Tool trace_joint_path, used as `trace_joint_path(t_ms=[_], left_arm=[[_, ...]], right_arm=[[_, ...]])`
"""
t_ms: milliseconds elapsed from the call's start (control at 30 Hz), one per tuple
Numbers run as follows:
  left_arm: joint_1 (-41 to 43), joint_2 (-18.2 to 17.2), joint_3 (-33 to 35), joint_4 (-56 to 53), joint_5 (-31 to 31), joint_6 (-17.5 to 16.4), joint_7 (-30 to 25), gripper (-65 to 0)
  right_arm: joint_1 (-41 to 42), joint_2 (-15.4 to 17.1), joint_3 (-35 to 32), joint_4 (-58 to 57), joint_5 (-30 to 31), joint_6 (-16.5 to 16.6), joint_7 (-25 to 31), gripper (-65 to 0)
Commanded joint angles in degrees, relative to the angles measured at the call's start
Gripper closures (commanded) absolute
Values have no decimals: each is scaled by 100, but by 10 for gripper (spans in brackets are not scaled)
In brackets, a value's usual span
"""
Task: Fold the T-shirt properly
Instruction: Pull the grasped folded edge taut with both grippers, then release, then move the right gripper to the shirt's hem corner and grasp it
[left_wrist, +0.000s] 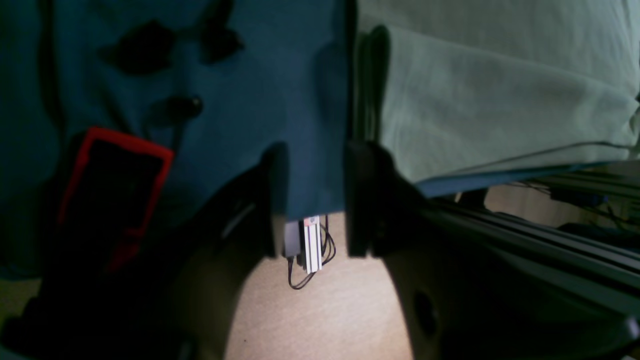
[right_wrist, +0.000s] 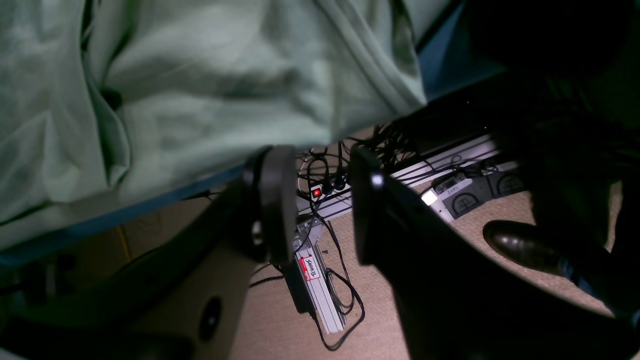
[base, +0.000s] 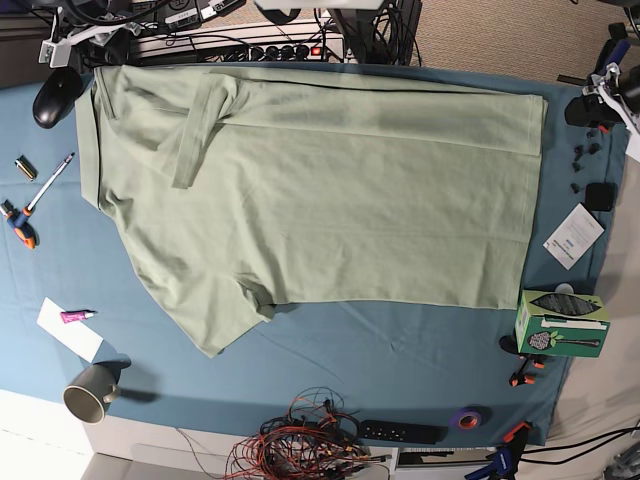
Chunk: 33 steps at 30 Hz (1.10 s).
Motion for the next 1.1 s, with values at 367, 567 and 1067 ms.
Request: trace_joint_path(t_ms=[367,567,1067], left_arm=[[-13,-127,-1034,540,-560,-168,-90,-200],[-17,-127,-1097,745,-601,-168,-227,-200],[-13,-125,-1095,752,-638,-341,-339,-200]], right_arm=[[-273,61,55,627,289,162,44,-194],[-262,66,55,1794,-26,162,214,-194],[1720,951,988,2393,-1775,-343,1351,-194]])
